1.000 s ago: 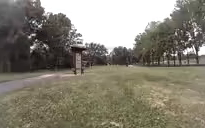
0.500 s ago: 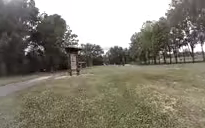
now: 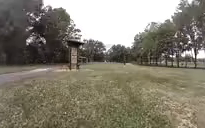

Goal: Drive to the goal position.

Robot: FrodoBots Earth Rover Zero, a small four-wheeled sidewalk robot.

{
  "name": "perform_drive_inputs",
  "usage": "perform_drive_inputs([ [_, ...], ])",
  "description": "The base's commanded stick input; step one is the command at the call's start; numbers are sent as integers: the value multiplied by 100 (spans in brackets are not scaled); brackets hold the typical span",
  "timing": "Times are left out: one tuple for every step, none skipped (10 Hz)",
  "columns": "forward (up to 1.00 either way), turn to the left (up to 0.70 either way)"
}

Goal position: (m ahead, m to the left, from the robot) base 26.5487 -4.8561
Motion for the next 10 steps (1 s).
perform_drive_inputs([
  [70, 0],
  [70, 0],
  [70, 0],
  [70, 0],
  [70, 0],
  [70, 0],
  [70, 0],
  [70, 0],
  [70, 0],
  [70, 0],
])
